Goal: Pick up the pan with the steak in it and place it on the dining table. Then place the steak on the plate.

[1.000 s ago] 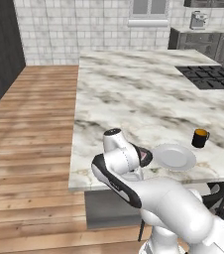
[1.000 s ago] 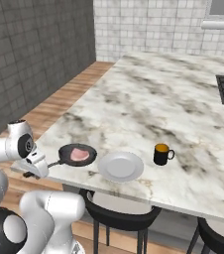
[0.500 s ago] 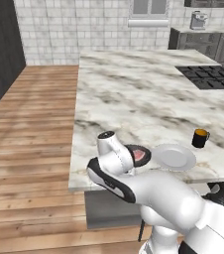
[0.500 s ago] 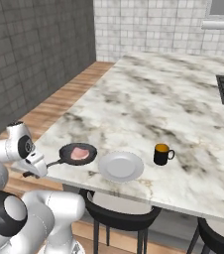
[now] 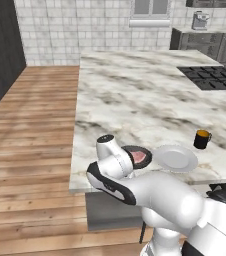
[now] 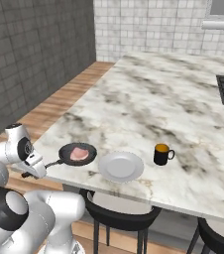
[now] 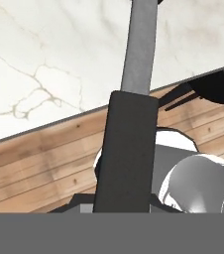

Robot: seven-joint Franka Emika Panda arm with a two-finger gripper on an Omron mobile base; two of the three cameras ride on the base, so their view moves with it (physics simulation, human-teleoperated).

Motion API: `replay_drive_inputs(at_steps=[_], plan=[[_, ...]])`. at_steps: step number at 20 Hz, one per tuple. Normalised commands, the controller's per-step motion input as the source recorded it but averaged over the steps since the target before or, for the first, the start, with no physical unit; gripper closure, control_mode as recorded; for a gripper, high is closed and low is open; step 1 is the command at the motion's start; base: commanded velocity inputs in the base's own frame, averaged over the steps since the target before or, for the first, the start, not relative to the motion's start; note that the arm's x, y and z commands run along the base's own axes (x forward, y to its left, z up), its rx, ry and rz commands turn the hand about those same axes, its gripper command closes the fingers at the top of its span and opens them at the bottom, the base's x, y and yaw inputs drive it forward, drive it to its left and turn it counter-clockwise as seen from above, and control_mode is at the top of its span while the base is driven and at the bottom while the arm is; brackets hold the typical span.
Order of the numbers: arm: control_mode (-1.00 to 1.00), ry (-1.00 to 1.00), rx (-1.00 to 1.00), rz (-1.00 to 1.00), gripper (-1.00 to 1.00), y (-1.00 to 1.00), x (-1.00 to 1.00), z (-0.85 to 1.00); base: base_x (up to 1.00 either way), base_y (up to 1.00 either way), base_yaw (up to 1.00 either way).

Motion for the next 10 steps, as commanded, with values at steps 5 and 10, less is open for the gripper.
replay_drive_inputs(at_steps=[5, 10], plan=[[-1.00, 0.00, 0.00, 0.00, 1.00, 0.00, 0.00, -0.20, 0.00, 0.00, 0.00], [-1.00, 0.00, 0.00, 0.00, -1.00, 0.00, 0.00, -0.07, 0.00, 0.00, 0.00]])
